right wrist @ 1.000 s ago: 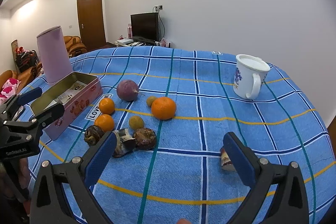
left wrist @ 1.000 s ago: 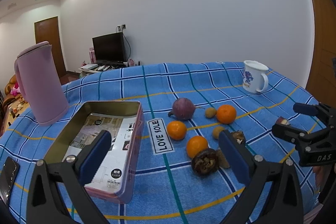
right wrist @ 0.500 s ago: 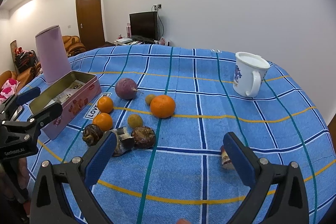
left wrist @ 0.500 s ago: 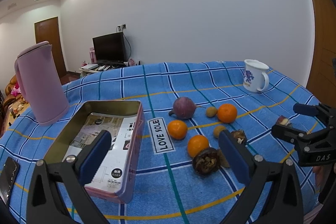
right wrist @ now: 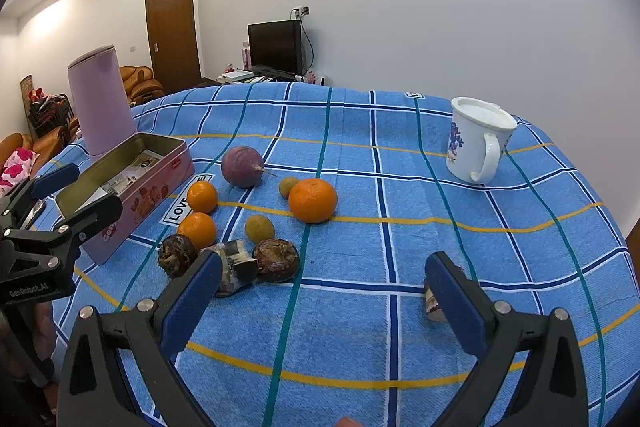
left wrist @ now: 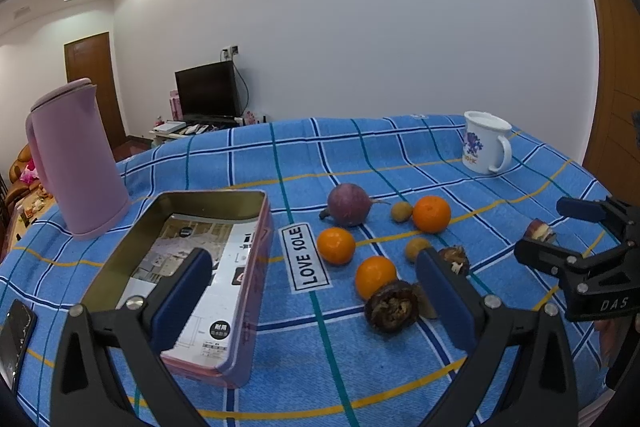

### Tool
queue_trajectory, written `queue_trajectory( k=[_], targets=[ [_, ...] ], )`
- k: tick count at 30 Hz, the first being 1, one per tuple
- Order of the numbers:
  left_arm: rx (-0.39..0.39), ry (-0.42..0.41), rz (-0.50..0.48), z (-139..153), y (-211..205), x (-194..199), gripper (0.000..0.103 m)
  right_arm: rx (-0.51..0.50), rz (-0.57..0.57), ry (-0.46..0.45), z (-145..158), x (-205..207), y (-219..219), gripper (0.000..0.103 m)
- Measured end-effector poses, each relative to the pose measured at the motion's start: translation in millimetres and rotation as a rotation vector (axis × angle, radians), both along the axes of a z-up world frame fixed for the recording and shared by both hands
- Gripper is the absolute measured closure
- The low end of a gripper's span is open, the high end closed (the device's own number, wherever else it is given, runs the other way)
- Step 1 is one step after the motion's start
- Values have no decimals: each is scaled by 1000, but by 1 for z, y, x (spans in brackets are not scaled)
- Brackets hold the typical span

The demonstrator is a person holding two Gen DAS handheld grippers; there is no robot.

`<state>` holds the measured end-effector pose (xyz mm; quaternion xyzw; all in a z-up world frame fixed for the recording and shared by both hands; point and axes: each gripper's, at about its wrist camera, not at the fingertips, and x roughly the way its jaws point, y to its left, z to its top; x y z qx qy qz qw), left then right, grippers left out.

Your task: Organize fruits

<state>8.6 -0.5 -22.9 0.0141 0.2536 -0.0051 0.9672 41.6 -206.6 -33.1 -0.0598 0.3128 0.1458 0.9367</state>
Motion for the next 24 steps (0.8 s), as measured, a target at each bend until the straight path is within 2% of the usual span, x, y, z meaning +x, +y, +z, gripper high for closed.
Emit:
queue_trajectory(
  k=[24],
  targets=[
    [17, 29, -14, -11, -6, 8, 0, -4, -13, 12, -4, 4, -4, 1]
  ],
)
